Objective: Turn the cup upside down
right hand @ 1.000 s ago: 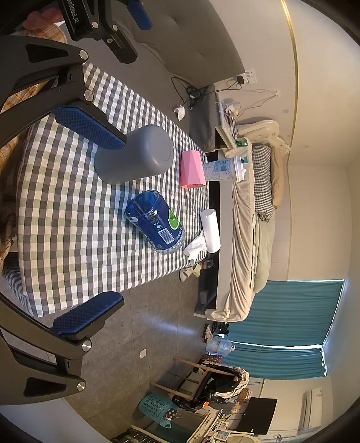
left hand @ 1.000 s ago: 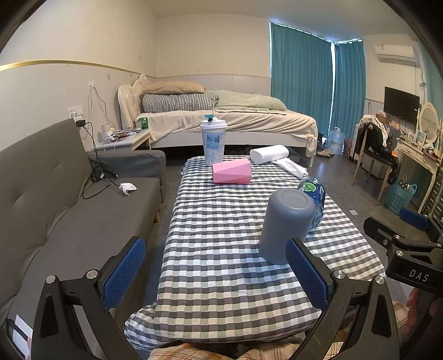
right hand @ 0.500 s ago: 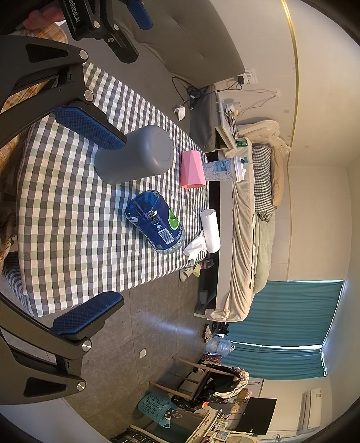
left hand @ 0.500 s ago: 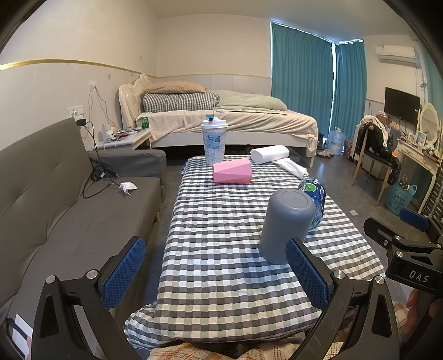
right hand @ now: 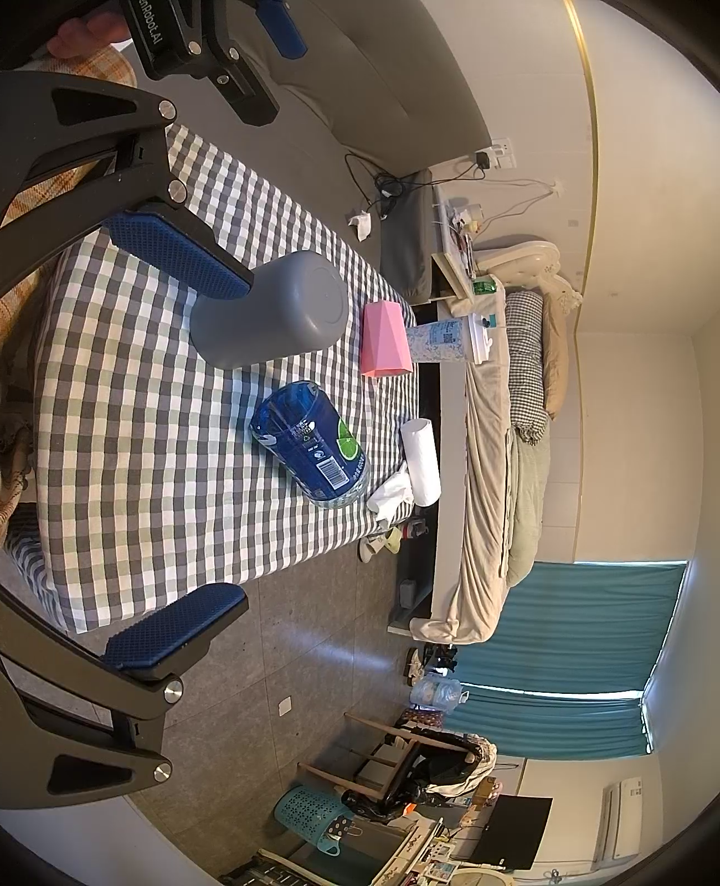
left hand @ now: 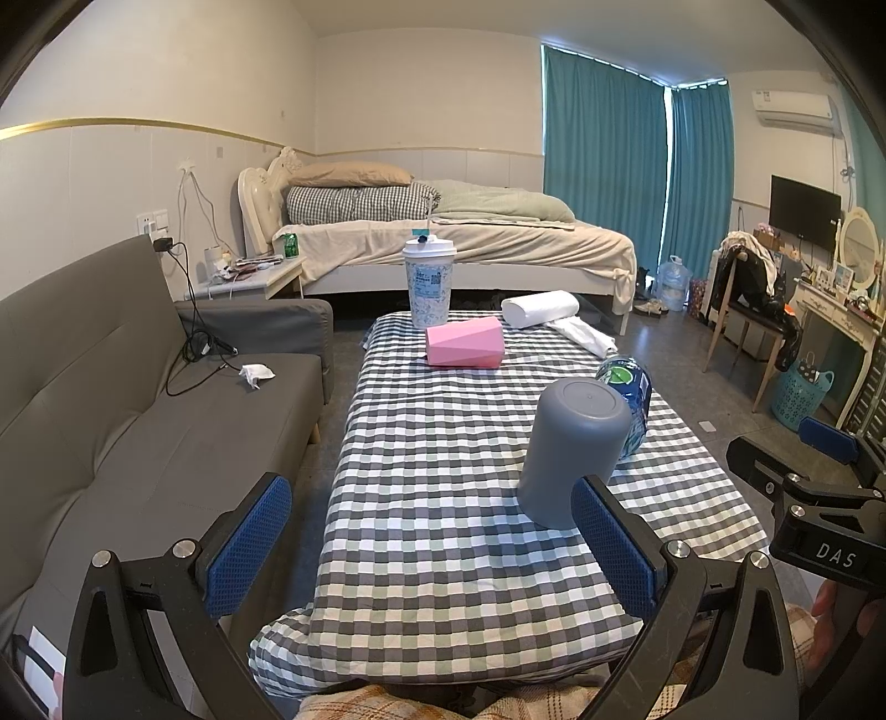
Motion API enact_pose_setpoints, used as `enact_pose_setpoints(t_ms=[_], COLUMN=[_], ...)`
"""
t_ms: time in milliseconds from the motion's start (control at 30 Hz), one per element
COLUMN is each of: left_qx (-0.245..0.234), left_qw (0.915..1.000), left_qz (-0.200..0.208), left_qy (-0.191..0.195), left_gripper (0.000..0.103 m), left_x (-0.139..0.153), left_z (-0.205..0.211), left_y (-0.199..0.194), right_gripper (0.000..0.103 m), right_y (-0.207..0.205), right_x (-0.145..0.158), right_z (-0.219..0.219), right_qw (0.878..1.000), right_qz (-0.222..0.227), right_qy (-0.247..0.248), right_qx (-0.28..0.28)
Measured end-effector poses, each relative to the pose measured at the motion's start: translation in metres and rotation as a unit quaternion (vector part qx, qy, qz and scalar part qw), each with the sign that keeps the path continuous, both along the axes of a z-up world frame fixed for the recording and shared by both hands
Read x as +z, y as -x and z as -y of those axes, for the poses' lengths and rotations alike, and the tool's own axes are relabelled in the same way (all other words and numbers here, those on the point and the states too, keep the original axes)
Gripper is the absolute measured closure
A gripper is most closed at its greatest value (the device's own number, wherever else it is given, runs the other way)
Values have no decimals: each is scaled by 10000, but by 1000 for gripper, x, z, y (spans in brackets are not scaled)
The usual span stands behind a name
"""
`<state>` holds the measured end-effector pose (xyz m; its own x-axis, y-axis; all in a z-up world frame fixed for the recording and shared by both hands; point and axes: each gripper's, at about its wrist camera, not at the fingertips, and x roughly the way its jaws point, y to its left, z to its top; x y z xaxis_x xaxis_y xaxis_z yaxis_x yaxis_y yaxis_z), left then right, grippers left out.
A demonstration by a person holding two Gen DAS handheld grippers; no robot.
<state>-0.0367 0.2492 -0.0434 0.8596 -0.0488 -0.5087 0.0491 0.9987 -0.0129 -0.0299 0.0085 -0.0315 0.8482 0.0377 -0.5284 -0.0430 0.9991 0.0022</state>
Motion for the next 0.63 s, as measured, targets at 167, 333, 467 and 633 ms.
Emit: enact_pose_setpoints(t_ms=[167, 333, 467, 633], left_qx=[-4, -1, -5, 31], left_qw=[10000, 10000, 10000, 10000], left_qz=[-1, -5, -1, 12], left_qy=[4, 3, 7, -14], left_gripper=[0, 0, 0, 0], left_x=[0, 0, 0, 1], left_z=[0, 0, 0, 0], left_y=[0, 0, 0, 2], right_gripper=[0, 0, 0, 0], right_y=[0, 1, 1, -1], right_x=[0, 0, -1, -2], right_z=[0, 0, 1, 0], right_qw=[10000, 10000, 10000, 10000], right_qz=[-4, -17, -49, -67], right_qy=[2, 15, 17, 33], right_qx=[4, 16, 24, 31])
